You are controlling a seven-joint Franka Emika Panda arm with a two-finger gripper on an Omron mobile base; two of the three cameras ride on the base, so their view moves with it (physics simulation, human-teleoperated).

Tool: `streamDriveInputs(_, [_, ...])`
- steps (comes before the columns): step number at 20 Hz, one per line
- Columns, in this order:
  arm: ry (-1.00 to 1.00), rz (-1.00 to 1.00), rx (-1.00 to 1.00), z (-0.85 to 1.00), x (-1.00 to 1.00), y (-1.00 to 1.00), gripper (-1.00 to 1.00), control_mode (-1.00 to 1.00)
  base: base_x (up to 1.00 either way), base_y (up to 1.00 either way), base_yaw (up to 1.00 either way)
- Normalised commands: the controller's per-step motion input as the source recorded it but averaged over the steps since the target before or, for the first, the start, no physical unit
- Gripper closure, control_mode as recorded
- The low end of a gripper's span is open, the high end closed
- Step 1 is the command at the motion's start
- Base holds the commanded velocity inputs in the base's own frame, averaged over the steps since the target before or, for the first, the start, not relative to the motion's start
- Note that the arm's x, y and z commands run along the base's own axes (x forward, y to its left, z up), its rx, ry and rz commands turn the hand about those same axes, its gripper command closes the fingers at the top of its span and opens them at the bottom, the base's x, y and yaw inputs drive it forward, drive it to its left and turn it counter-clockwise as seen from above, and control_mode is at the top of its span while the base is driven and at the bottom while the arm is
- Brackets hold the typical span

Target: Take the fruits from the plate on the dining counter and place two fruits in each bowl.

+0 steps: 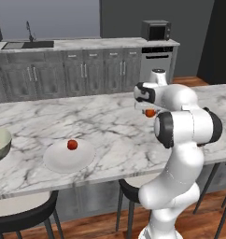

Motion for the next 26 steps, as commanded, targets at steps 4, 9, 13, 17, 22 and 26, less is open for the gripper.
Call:
streamDriveInputs(4, [0.07,-0.02,0.02,-0.44,0.01,-1.00,1.00,-1.00,0.00,0.00,0.00])
streamDriveInputs(9, [0.01,0.00,0.03,-0.44,-0.31,-0.82,1.00,-1.00,0.00,0.00,0.00])
streamDriveInputs(13, [0.00,-0.04,0.00,-0.10,-0.36,-0.29,1.00,-1.00,0.00,0.00,0.00])
streamDriveInputs(17, [0.00,-0.04,-0.03,-0.29,-0.34,-0.24,1.00,-1.00,0.00,0.00,0.00])
streamDriveInputs(22, [0.00,-0.07,-0.10,-0.48,-0.04,-0.18,1.00,-1.00,0.00,0.00,0.00])
streamDriveInputs(26, [0.02,-0.04,-0.01,-0.21,0.00,-0.47,1.00,-1.00,0.00,0.00,0.00])
